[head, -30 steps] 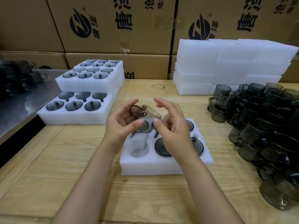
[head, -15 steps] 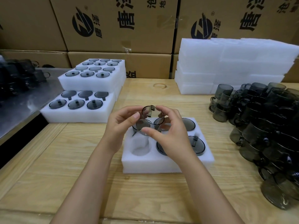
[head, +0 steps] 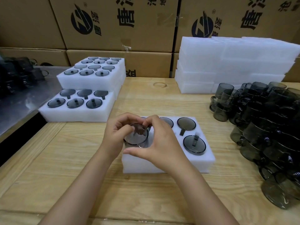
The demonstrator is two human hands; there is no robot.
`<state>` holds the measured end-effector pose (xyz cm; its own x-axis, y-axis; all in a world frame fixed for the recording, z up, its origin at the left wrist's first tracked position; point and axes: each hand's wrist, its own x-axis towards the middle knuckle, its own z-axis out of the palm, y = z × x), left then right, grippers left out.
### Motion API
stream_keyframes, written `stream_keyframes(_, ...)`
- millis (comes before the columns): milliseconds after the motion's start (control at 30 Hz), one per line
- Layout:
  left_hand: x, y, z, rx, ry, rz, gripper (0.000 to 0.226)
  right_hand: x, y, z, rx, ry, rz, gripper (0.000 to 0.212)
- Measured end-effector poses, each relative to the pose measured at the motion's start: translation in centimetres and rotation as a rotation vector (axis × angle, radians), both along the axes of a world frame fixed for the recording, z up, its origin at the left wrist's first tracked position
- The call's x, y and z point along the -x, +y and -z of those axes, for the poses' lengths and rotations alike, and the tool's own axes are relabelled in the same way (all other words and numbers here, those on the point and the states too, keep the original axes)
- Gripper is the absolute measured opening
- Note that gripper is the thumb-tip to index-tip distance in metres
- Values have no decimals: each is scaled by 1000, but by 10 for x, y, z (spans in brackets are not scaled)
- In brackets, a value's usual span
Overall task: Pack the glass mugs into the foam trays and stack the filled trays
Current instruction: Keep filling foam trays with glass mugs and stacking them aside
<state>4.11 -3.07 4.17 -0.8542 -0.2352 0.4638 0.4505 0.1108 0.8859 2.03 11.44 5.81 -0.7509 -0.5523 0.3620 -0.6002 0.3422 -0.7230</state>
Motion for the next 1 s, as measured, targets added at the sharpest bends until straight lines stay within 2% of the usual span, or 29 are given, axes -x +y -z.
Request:
stream_keyframes(200,4,6,6,59,55,-102,15,8,7,2,13,-197,-27,59)
stream_keyframes(400,6,3,9,109,49,-238,29,14,8,6,15,-224,-55,55)
stream_keyframes(600,3,8,8,120,-2,-191,24,14,12,3,-110,-112,-30,59)
stream_keyframes(733,2,4,7,100,-51,-130,7,11,10,3,-165,-26,-3,58)
stream_keyframes(867,2,1,7,59,-79,-95,21,10,7,3,-182,42,11,54)
stream_keyframes(1000,-1,0,8,226,-79,-106,16,12,8,5,-222,63,-9,55)
